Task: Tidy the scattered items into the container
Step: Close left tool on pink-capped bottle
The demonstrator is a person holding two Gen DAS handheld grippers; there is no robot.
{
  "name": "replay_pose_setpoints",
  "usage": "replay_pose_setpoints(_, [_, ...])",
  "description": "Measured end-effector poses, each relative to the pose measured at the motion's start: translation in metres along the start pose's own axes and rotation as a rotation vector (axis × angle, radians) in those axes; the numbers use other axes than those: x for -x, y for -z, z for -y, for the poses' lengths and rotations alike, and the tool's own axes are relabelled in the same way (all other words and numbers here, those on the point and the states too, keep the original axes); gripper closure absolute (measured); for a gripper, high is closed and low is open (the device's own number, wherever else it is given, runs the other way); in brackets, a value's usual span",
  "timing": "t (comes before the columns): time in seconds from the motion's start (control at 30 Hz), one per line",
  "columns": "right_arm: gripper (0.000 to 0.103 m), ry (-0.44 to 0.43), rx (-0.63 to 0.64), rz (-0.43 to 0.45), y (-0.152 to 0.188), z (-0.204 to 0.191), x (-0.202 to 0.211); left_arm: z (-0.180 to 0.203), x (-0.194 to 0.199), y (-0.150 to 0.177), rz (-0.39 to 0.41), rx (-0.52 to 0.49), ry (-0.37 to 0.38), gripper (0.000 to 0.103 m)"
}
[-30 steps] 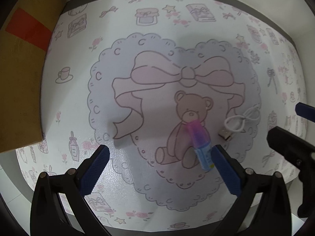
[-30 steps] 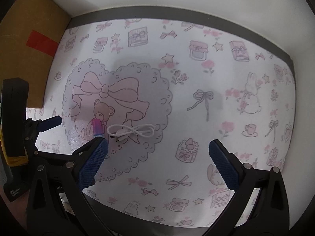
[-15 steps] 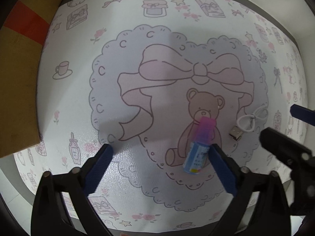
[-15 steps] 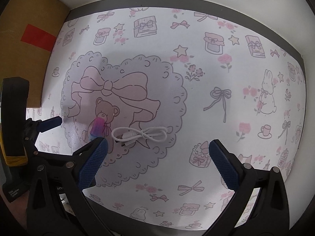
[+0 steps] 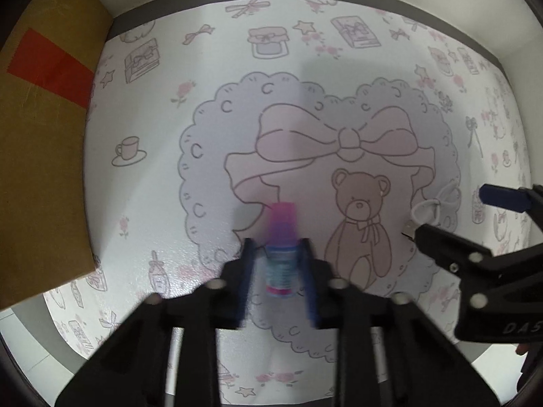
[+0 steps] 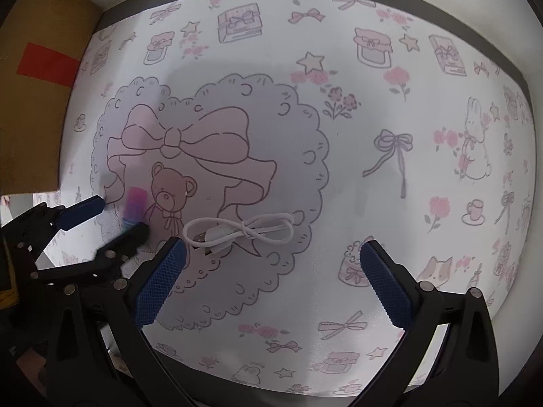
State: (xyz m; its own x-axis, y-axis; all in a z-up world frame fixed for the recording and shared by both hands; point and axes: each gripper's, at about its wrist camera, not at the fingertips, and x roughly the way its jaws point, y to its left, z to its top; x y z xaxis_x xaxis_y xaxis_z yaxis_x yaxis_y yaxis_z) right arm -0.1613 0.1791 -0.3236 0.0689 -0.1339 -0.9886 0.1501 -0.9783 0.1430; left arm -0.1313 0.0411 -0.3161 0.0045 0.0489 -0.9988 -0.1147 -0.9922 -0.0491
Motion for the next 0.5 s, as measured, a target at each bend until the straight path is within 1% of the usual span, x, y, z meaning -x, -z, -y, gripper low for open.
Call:
replay_pose_setpoints(0.1, [0.0,-0.003,0.006,-0.007,-0.002,-0.006,-0.004,-0.003,0.0,-0.002,-0.009,0.007,0.03,0.084])
replay_pose_setpoints(0.23, [0.0,0.007,0.019,-0.012,-0.005,-0.015,-0.009,-0.005,-0.001,0.005,-0.009,0.006,0.043,0.084])
replay_pose_setpoints(0.37, [0.0,0.038,0.031,-0.015,-0.007,-0.021,-0.016,-0.003,-0.002,0.004,-0.012,0.004,0.048,0.084])
replay_pose_setpoints(0.5, [0.003,0.081,0.051,-0.007,-0.008,-0.027,-0.019,-0.003,-0.002,0.004,-0.016,0.006,0.06,0.084])
